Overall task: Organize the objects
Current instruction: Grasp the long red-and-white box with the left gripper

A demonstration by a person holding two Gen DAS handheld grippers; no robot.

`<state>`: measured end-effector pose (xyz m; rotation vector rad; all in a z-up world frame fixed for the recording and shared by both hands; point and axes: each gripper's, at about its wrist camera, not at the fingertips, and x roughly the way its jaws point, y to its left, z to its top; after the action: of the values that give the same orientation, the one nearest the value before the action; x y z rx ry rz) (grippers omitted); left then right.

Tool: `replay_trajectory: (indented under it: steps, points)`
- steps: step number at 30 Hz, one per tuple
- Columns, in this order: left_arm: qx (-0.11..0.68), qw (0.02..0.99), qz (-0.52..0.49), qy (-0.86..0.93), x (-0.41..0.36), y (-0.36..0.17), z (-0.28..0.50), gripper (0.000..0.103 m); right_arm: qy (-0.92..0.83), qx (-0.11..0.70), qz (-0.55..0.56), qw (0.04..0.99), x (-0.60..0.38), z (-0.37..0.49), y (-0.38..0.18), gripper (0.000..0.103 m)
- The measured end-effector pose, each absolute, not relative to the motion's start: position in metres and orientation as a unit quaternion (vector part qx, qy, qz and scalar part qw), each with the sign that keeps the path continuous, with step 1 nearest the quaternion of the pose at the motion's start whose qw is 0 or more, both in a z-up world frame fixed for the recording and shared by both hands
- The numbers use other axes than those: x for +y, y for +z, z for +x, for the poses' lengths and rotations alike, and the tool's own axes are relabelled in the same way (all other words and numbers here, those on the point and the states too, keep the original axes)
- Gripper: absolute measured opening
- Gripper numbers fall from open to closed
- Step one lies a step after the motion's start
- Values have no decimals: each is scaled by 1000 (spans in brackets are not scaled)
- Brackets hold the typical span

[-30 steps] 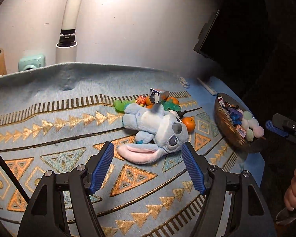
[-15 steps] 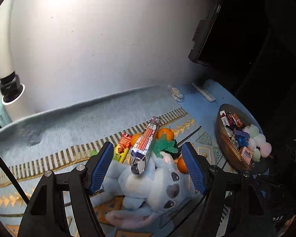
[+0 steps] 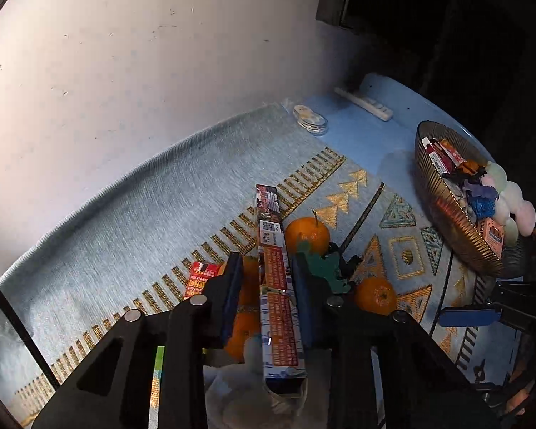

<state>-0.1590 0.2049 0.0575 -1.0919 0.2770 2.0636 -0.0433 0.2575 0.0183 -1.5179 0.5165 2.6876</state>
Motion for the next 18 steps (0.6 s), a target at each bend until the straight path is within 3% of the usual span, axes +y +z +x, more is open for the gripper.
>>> replay_trajectory:
  steps: [8, 18]
  points:
    - [66, 363, -412, 833, 178, 67, -145, 14, 859, 181, -478, -20, 243, -63, 13, 64]
    - [-15, 290, -370, 883, 84, 101, -103, 14, 865, 171, -470, -33, 223, -98, 8, 66]
